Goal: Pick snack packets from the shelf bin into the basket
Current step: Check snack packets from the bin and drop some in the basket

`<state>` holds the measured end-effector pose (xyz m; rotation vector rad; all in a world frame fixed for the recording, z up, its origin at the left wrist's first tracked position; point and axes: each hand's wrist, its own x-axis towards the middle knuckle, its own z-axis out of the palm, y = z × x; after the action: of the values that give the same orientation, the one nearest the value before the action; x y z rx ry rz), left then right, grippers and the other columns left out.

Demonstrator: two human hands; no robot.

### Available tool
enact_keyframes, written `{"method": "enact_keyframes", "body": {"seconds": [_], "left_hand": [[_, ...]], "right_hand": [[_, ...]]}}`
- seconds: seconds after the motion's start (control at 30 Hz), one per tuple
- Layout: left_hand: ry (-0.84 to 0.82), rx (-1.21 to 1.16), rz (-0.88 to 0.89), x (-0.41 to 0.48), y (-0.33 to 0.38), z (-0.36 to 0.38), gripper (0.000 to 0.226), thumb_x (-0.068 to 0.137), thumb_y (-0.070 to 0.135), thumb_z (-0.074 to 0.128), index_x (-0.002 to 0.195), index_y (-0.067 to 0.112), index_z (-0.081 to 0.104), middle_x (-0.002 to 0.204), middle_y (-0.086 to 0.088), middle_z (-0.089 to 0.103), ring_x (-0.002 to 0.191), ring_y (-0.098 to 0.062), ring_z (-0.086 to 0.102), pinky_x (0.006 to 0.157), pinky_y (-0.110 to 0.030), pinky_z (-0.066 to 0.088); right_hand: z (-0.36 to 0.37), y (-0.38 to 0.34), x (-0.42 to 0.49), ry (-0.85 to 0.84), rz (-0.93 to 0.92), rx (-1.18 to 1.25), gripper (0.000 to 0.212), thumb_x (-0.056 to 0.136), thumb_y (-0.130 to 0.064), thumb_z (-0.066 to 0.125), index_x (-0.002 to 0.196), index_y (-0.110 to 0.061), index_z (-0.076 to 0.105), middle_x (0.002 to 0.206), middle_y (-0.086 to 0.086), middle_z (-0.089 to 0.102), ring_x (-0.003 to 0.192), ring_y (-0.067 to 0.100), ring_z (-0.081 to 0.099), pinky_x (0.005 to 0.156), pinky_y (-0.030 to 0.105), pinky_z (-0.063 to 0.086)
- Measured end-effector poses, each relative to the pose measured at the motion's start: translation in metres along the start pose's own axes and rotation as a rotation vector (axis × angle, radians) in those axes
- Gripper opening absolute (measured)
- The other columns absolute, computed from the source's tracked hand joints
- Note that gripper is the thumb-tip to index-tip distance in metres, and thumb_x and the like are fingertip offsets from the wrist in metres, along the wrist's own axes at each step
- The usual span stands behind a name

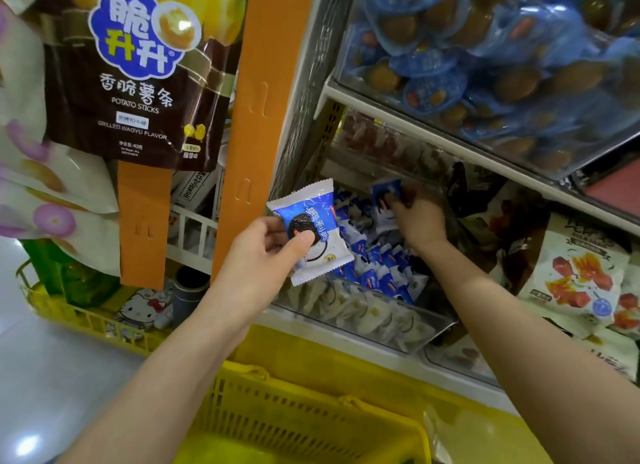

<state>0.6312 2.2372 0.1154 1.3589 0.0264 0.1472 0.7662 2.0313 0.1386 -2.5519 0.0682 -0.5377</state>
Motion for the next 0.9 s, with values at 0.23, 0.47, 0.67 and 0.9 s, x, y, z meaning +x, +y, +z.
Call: {"method": "enact_keyframes", "body": {"seconds": [0.23,0.47,0.67,0.9], "left_hand": [[-0.035,-0.096,0.013,-0.025,0.003,0.003,0.014,0.086,0.015,0.057,0.099,0.016,0.055,0.063,0.01,0.067,0.058,0.002,0.06,0.057,-0.012,0.05],[-0.063,-0.025,0.058,-0.039,0.0,0.0,0.014,0.081,0.027,0.059,0.094,0.022,0.055,0.068,0.011,0.067,0.06,0.007,0.059,0.053,-0.008,0.045],[-0.073,-0.031,-0.087,-0.038,-0.007,-0.004,0.057,0.059,0.049,0.061,0.108,0.023,0.049,0.095,0.002,0.063,0.082,-0.002,0.06,0.066,-0.018,0.05],[-0.127,-0.022,-0.101,-0.036,-0.01,-0.003,0.054,0.06,0.05,0.064,0.109,0.029,0.057,0.095,0.011,0.07,0.082,0.004,0.066,0.058,-0.013,0.05]], "right_hand": [[-0.02,-0.047,-0.077,-0.188,-0.046,0.512,0.016,0.081,-0.03,0.068,0.085,-0.018,0.059,0.073,-0.004,0.063,0.064,0.005,0.056,0.057,0.017,0.043],[-0.023,-0.053,-0.128,-0.428,0.108,0.653,0.006,0.089,-0.022,0.06,0.088,-0.017,0.063,0.083,0.004,0.07,0.067,0.007,0.061,0.06,0.018,0.047],[-0.031,-0.052,-0.142,-0.571,0.165,0.667,0.042,0.095,-0.044,0.042,0.096,-0.011,0.067,0.083,-0.005,0.073,0.071,0.005,0.066,0.063,0.018,0.051],[-0.039,-0.055,-0.149,-0.604,-0.119,0.547,0.022,0.09,-0.036,0.053,0.098,-0.022,0.068,0.095,-0.005,0.071,0.091,0.013,0.065,0.081,0.025,0.051]]}}
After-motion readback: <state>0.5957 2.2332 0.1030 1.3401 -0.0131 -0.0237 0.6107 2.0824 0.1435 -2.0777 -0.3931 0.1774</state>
